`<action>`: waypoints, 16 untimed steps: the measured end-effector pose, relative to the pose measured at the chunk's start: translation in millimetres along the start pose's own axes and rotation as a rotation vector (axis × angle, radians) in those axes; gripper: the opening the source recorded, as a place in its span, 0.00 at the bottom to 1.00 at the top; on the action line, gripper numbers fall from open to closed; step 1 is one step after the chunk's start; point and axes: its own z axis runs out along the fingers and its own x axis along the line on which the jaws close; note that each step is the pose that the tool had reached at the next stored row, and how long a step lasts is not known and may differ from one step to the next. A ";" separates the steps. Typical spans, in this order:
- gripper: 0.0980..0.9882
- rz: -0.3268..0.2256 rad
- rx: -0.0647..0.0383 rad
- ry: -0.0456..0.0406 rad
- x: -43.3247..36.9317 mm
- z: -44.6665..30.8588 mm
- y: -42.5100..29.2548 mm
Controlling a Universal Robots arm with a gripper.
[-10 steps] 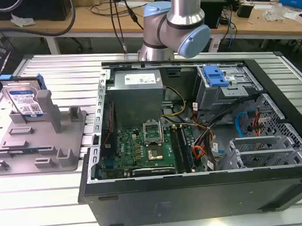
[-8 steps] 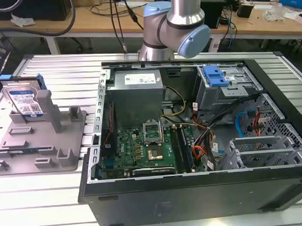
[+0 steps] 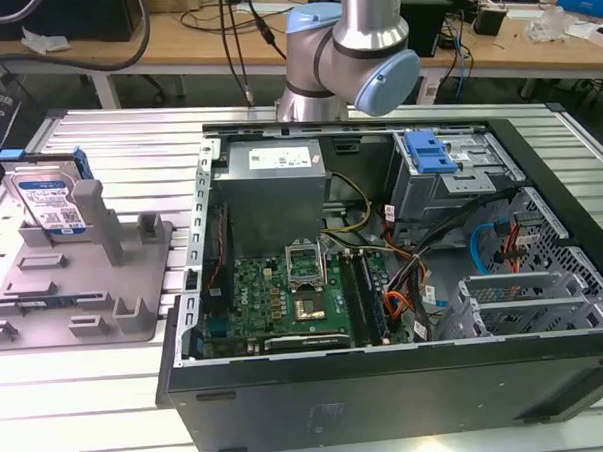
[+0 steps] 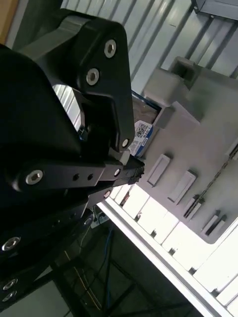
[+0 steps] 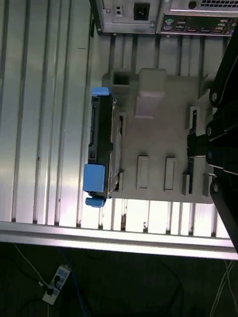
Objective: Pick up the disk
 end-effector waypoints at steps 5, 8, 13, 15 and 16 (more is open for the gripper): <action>0.01 -0.178 0.000 0.0069 0.0 0.4 0.0; 0.01 -0.269 0.000 0.0103 0.0 0.6 0.0; 0.01 -0.397 0.000 0.0152 0.0 0.9 0.0; 0.01 -0.440 0.000 0.0169 0.0 1.1 0.0; 0.01 -0.456 0.000 0.0174 0.0 1.1 0.0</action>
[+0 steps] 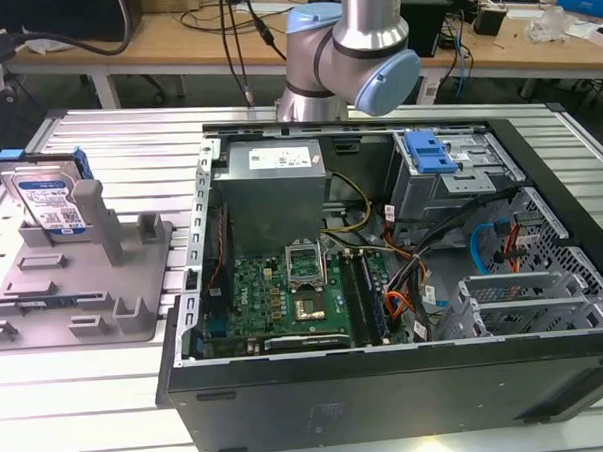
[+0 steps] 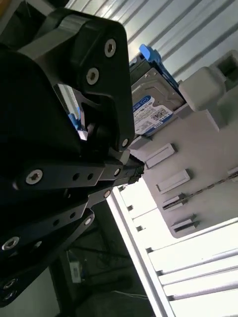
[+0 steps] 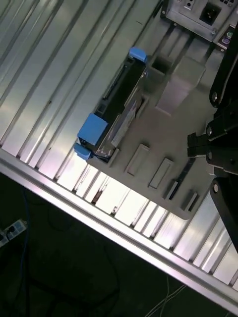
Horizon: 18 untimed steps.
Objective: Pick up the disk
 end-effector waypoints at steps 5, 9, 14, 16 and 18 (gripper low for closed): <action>0.22 -0.114 0.000 0.0043 0.0 0.3 -0.1; 0.50 -0.248 0.000 0.0096 0.0 1.3 -0.1; 0.50 -0.426 0.000 0.0164 0.0 2.2 -0.1; 0.50 -0.495 0.000 0.0189 0.0 2.6 -0.1; 0.50 -0.563 0.000 0.0217 0.0 3.1 -0.1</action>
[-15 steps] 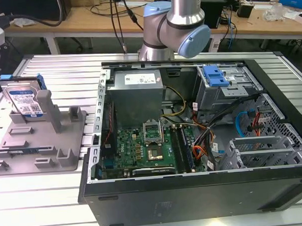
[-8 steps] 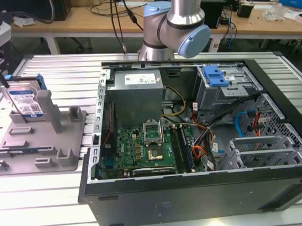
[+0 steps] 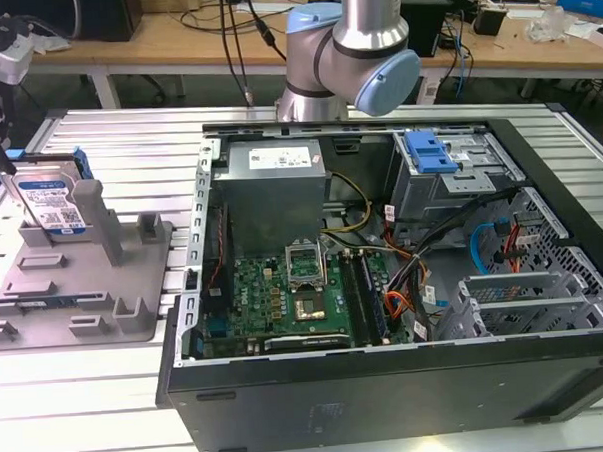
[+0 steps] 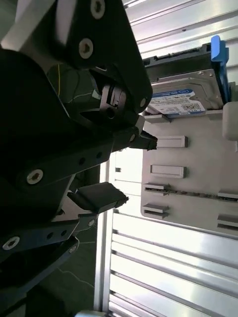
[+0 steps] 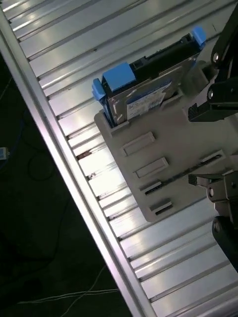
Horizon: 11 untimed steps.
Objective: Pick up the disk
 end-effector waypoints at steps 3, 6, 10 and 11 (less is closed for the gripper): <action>0.50 -0.072 0.001 0.0025 0.0 0.4 0.0; 0.50 -0.129 0.001 0.0044 0.0 0.7 -0.1; 0.50 -0.269 0.003 0.0087 0.0 1.3 -0.1; 0.50 -0.288 0.004 0.0093 -0.1 1.5 -0.2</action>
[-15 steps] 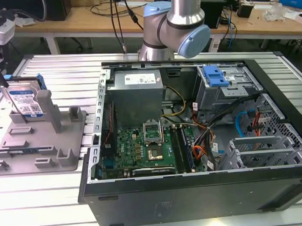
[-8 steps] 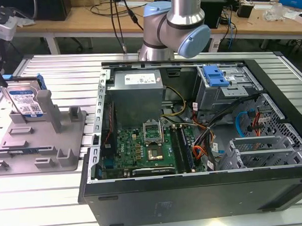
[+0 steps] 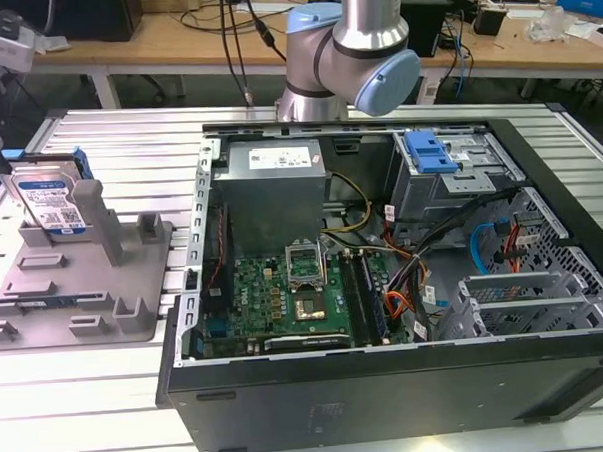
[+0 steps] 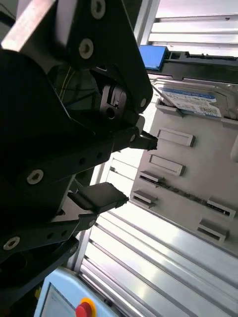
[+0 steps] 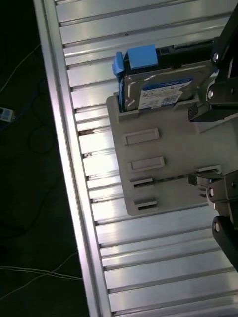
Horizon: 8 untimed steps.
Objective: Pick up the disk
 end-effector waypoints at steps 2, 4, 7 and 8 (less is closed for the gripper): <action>0.50 -0.019 0.000 0.0007 -0.1 0.0 -0.2; 0.50 -0.019 0.000 0.0006 0.0 0.1 -0.3; 0.50 -0.019 0.001 0.0051 -16.5 0.3 3.1; 0.50 -0.019 0.001 0.0054 -20.7 0.3 4.1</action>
